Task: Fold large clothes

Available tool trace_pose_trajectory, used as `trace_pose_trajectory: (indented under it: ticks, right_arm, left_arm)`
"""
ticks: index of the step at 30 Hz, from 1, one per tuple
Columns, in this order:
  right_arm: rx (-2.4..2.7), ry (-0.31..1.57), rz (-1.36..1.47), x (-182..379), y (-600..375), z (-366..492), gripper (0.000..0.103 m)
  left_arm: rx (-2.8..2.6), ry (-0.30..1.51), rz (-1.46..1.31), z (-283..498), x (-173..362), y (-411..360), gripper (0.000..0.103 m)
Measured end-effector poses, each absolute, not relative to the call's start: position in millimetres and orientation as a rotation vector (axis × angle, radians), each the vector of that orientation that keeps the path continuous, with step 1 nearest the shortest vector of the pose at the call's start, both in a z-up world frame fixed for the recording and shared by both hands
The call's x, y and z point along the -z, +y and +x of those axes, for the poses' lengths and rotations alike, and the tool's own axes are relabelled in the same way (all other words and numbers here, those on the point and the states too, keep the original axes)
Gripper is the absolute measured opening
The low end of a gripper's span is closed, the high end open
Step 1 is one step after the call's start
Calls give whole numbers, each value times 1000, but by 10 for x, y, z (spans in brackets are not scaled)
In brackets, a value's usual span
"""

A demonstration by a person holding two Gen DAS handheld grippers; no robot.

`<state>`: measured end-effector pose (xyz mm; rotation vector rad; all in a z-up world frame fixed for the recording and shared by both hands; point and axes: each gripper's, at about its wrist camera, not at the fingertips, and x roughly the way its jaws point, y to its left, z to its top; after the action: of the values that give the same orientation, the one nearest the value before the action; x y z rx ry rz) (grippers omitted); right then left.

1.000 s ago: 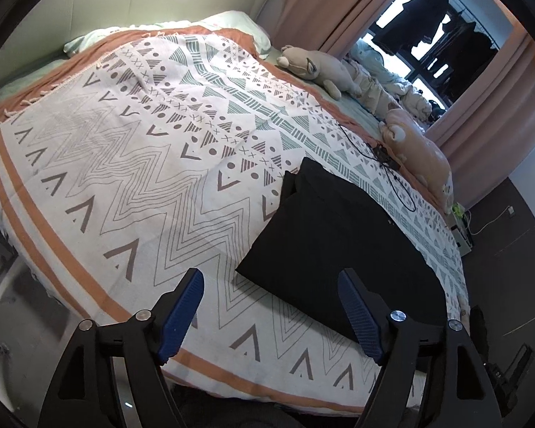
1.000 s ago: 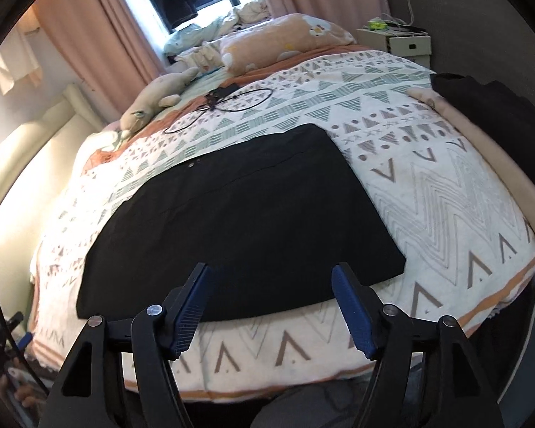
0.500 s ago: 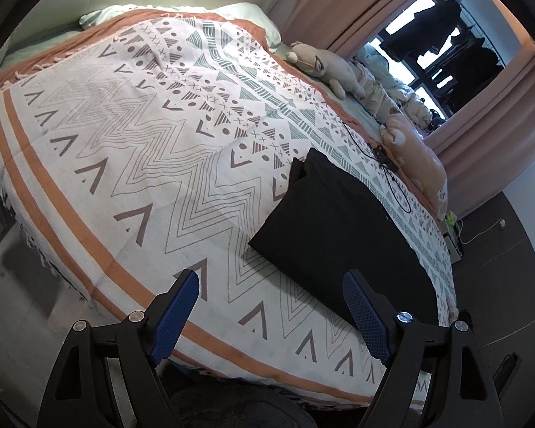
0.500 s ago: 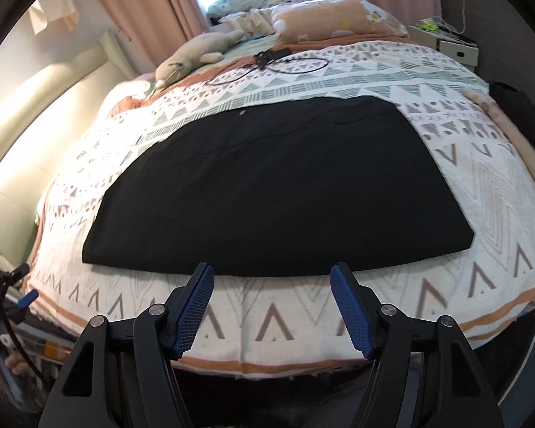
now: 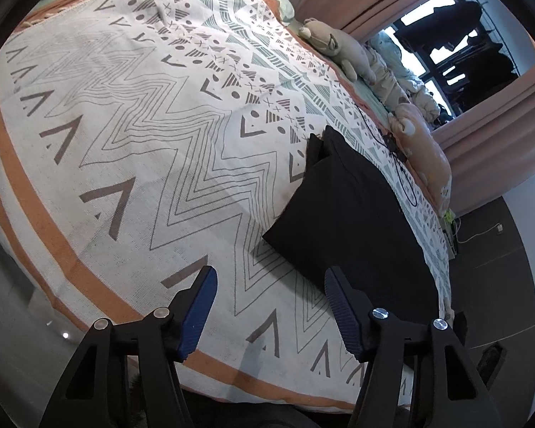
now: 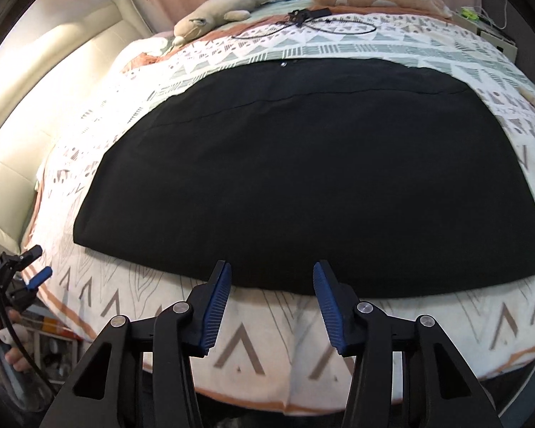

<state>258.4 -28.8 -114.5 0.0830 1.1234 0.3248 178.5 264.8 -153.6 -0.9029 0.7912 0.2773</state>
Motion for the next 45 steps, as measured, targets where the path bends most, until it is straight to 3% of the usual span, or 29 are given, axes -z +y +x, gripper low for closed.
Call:
trace_pose_trajectory:
  ticks: [6, 10, 26, 32, 45]
  right_arm:
    - [-324, 1160, 47, 1313, -130, 2785, 49]
    - [-318, 1184, 59, 1407, -120, 2914, 49]
    - [-215, 1188, -29, 1511, 128, 3908, 49]
    - [-183, 1193, -25, 1508, 153, 4352, 38]
    - [-166, 1191, -22, 1472, 228, 4895, 38]
  left_arm:
    - [-243, 810, -960, 2008, 1703, 2695, 58]
    - [-223, 842, -988, 2195, 1832, 2693, 49]
    - [-247, 879, -1029, 2561, 2038, 2702, 45]
    - [-283, 897, -1081, 2559, 2047, 2692, 41]
    - [-298, 924, -1145, 2593, 2095, 2654, 41]
